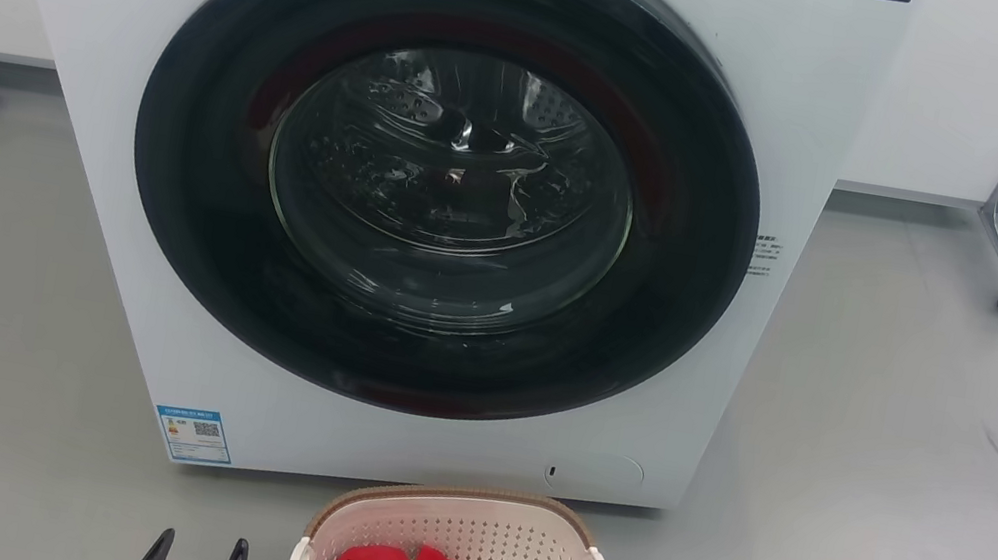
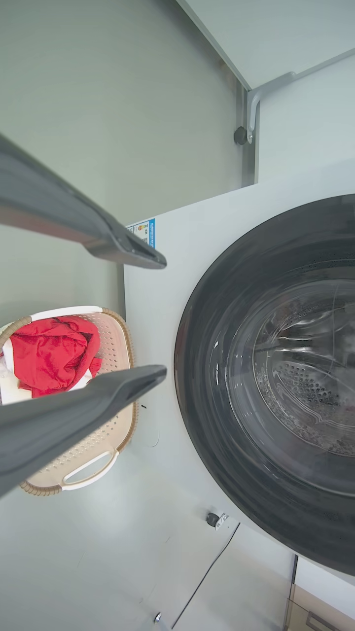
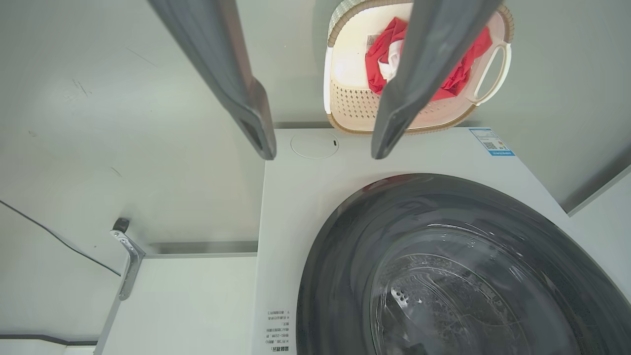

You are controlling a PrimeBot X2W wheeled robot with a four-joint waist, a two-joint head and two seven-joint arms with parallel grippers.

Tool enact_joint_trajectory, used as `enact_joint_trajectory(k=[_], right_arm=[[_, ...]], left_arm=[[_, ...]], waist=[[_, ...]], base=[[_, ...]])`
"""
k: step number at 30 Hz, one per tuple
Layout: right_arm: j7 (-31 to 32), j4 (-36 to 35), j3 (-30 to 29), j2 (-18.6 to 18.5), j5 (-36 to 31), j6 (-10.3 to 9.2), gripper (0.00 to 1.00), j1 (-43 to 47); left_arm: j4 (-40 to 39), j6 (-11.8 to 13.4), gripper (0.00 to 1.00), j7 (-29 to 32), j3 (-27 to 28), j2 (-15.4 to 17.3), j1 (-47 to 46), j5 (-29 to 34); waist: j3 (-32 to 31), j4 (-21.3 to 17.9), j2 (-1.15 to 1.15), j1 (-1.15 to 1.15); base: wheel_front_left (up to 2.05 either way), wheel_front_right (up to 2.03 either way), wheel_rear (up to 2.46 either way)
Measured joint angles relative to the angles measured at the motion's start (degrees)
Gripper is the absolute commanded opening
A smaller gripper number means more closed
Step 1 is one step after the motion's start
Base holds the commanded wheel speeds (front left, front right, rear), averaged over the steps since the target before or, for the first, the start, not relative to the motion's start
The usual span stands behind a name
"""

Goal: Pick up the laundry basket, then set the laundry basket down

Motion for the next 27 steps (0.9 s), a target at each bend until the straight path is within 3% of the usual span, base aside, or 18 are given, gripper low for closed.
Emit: enact_joint_trajectory(k=[16, 27], right_arm=[[0.00, -13.30, -4.47, -1.12, -5.31, -1.00, 1.00, 9.64], [-0.01, -16.22, -7.38, -1.05, -7.98, -1.01, 1.00, 12.65]], left_arm=[[-10.85, 0.04, 1.00, 0.00, 7.27, -2.04, 8.77, 7.11], [-13.16, 0.04, 1.00, 0.00, 8.73, -2.94, 10.75, 9.47]], waist=[[-1.69, 0.32, 0.00, 0.01], [-1.98, 0.20, 0.00, 0.01]], base=[[0.00, 0.00, 0.00], [0.00, 0.00, 0.00]])
